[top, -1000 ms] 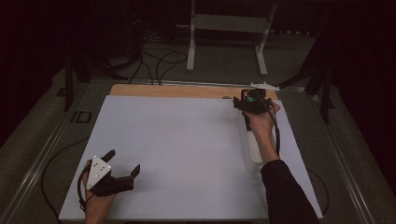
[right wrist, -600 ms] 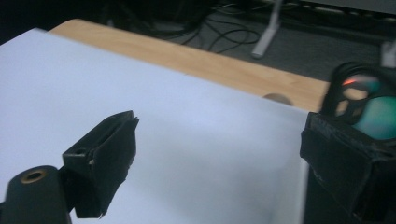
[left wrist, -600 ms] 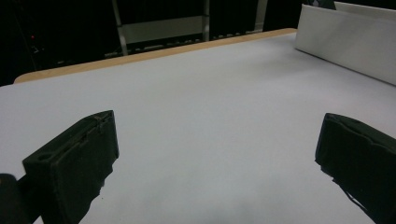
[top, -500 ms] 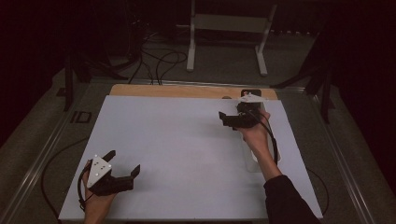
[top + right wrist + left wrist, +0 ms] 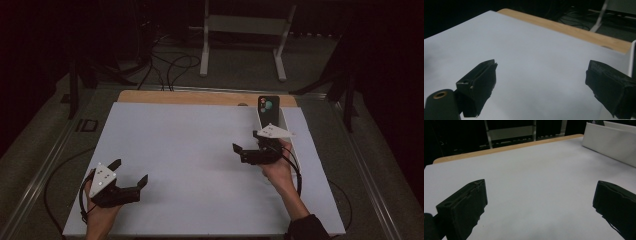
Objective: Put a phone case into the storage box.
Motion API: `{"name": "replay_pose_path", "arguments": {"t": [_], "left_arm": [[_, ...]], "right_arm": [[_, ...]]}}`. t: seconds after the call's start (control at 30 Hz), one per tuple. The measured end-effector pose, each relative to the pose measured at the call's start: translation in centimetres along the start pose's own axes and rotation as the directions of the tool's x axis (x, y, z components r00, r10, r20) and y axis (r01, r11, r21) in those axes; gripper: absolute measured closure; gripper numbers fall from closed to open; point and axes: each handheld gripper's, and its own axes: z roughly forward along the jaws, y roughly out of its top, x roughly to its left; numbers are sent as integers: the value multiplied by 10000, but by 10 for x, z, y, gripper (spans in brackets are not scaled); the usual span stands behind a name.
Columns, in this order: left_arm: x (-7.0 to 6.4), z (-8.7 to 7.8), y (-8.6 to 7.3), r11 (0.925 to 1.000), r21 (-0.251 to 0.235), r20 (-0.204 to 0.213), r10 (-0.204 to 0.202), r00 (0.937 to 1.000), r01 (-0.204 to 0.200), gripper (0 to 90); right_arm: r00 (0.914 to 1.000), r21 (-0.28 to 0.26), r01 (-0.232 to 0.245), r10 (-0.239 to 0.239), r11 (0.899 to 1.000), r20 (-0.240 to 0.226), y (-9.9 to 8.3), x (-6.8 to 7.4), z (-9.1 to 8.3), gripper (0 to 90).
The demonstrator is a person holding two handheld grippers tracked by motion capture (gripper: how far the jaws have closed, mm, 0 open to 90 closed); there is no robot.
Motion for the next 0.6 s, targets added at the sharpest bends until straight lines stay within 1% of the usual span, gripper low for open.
{"name": "replay_pose_path", "arguments": {"t": [0.07, 0.1, 0.17, 0.23, 0.3, 0.4, 0.47, 0.53, 0.6], "left_arm": [[2, -2, 1, 10000, -11, -4, -2, 10000, 2, 0], [3, -3, 2, 10000, -47, 14, -7, 10000, 7, 0], [5, -5, 3, 10000, -55, 38, -15, 10000, 15, 0], [6, -6, 4, 9999, -127, 63, -85, 9999, 85, 0], [6, -7, 5, 9998, -162, 111, -101, 9999, 103, 0], [6, -8, 6, 9998, -214, 172, -28, 9998, 32, 0], [6, -8, 7, 9998, -223, 177, 5, 9998, -1, 0], [6, -8, 6, 9998, -218, 193, 43, 9998, -39, 0], [6, -8, 6, 9998, -168, 191, 61, 9998, -58, 0]], "right_arm": [[9997, -238, 224, -222, 9995, 57, -4, 4, -7, 97], [9995, -274, 310, -307, 9991, 77, -6, 5, -11, 97], [9996, -471, 259, -261, 9986, -43, -13, 6, -20, 97], [9998, -633, 209, -212, 9978, -39, -20, 6, -27, 97], [9997, -708, 177, -188, 9973, -154, -27, 7, -35, 98], [9990, -847, 355, -376, 9958, -234, -41, 8, -45, 101], [9992, -921, 325, -345, 9952, -196, -48, 7, -50, 102], [9993, -1128, 326, -346, 9931, -162, -55, 6, -57, 101], [9997, -1185, 186, -206, 9928, -160, -62, 3, -63, 101]]}}
